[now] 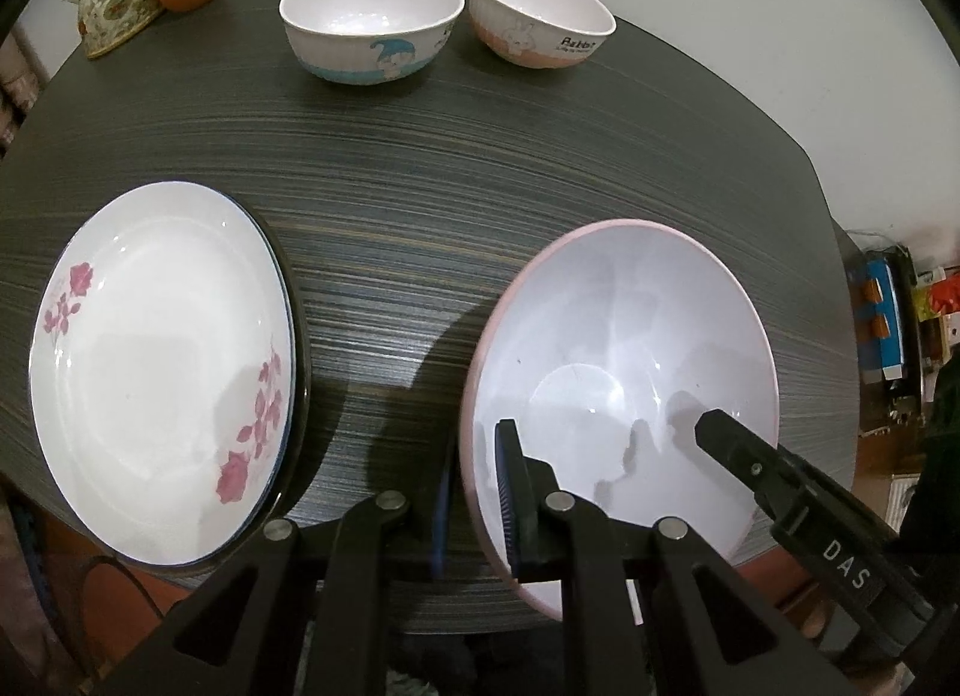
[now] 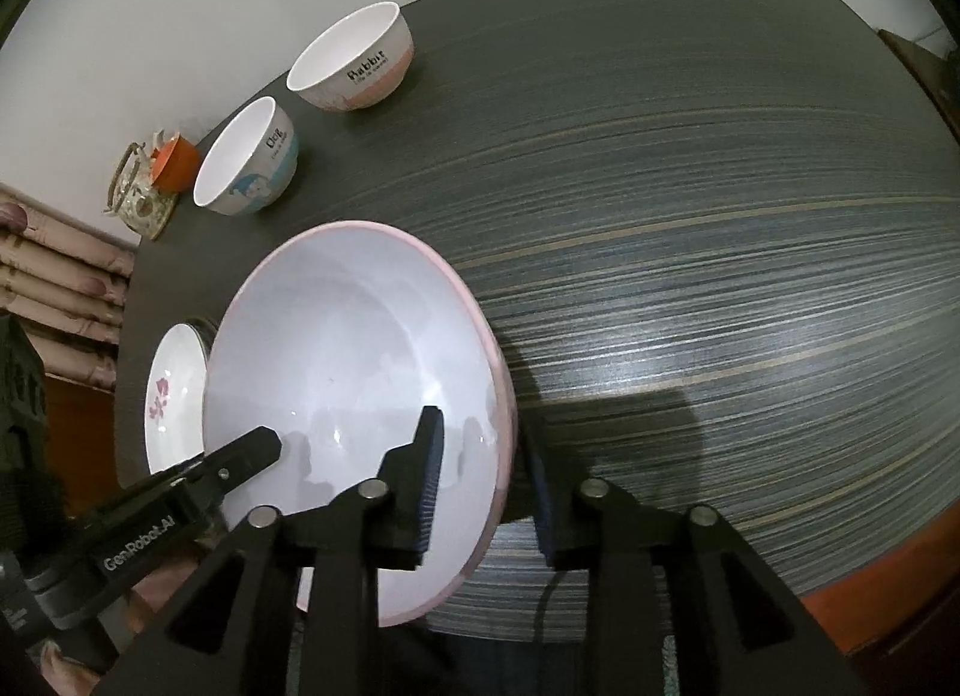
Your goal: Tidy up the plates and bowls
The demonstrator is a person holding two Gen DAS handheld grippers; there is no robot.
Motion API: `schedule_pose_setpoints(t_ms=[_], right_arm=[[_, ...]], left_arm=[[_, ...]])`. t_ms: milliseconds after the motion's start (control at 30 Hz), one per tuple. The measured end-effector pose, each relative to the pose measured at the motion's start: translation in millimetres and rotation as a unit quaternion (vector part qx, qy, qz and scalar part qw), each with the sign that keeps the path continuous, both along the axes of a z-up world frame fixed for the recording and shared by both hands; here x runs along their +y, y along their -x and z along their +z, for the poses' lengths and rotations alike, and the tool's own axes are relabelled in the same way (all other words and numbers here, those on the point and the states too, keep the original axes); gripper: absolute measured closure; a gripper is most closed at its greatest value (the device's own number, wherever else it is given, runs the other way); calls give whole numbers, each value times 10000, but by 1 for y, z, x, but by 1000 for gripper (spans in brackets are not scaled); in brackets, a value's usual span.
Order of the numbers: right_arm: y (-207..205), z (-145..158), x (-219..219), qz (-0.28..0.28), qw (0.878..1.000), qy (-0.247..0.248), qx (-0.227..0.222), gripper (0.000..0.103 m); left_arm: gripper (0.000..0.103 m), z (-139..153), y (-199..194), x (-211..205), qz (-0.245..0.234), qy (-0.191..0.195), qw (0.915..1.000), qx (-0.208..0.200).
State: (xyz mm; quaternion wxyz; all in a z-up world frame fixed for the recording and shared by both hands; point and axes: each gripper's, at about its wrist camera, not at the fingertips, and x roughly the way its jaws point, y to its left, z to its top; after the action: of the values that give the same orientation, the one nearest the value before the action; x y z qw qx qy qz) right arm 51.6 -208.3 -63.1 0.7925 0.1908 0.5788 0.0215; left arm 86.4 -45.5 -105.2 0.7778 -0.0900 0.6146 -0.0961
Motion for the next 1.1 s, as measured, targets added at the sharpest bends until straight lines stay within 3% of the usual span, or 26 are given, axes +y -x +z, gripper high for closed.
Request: schedule_pose_setpoints(t_ms=[167,400,1100], right_arm=[[0,4,0,16,9999,78,-67,70],[-2,6,-2,-30,9999,89,-83,65],[-26,42,10,306,9956,668,-582,64]], left_arm=[[89,3,-2,7,95,16,9999,-39],[79,10,-5,14,164,60,9998,-94],[74,40,-23,26,214,239,9987,-392]])
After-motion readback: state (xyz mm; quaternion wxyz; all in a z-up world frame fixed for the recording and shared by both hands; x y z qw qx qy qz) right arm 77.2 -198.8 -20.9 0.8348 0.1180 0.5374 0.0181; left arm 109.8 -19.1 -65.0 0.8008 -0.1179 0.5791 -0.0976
